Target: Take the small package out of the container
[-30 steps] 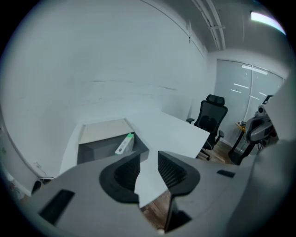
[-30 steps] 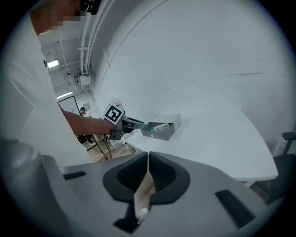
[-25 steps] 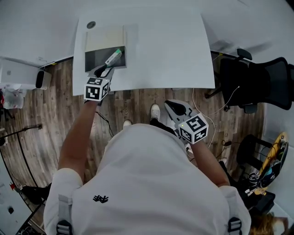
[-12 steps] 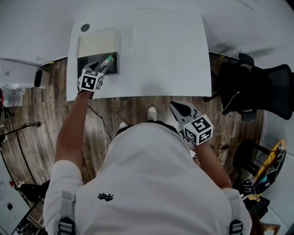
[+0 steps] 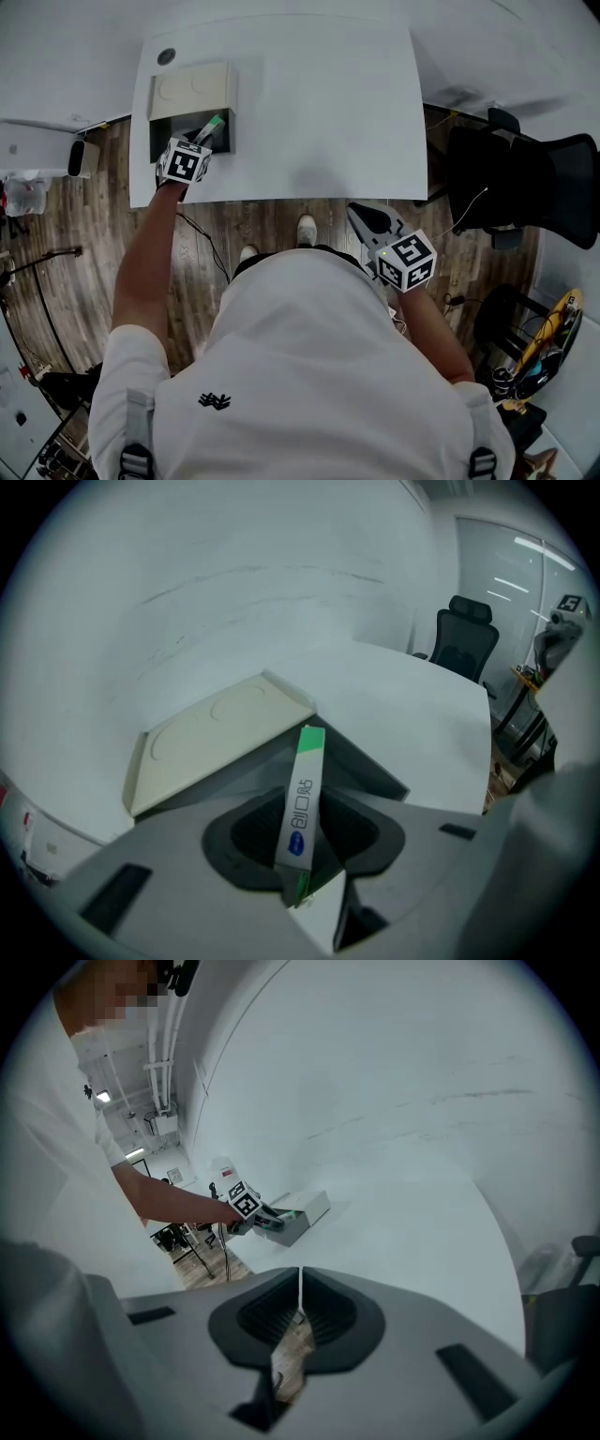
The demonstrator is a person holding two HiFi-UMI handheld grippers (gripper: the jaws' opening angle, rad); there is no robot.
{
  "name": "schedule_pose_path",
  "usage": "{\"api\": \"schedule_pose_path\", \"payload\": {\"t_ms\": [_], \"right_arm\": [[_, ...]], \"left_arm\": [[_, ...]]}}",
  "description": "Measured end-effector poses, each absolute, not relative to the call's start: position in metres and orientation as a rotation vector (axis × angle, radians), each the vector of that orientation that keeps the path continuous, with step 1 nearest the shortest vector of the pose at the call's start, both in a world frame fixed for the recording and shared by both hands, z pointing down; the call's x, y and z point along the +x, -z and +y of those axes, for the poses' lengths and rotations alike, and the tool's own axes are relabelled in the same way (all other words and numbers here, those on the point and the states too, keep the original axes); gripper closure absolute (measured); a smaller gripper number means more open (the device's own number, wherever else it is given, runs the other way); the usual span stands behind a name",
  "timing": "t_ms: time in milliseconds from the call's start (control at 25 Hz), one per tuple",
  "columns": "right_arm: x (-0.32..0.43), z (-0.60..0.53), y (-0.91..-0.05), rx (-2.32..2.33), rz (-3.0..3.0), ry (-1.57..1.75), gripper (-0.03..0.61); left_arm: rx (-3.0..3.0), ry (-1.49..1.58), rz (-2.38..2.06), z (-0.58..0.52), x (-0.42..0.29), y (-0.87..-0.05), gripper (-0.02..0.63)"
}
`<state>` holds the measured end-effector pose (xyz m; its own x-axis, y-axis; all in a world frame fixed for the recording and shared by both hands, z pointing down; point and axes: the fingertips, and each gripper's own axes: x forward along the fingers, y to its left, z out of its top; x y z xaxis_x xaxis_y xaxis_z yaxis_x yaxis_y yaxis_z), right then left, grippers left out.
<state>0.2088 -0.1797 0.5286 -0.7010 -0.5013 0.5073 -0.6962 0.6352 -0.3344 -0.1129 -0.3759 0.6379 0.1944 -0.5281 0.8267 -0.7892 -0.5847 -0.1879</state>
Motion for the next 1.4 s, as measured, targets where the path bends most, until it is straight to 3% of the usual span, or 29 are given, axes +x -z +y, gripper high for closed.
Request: {"api": "schedule_pose_path", "payload": {"t_ms": [600,1400], "right_arm": [[0.195,-0.188,-0.527,0.933,-2.522,-0.717,0.569],[0.117,-0.161,-0.508,0.911,-2.561,-0.620,0.569]], "left_arm": [[2.269,-1.152,-1.309,-0.378,-0.106,-0.600,0.514],[2.416,-0.721,-1.322,-0.305,-0.118,-0.491,0.515]]}}
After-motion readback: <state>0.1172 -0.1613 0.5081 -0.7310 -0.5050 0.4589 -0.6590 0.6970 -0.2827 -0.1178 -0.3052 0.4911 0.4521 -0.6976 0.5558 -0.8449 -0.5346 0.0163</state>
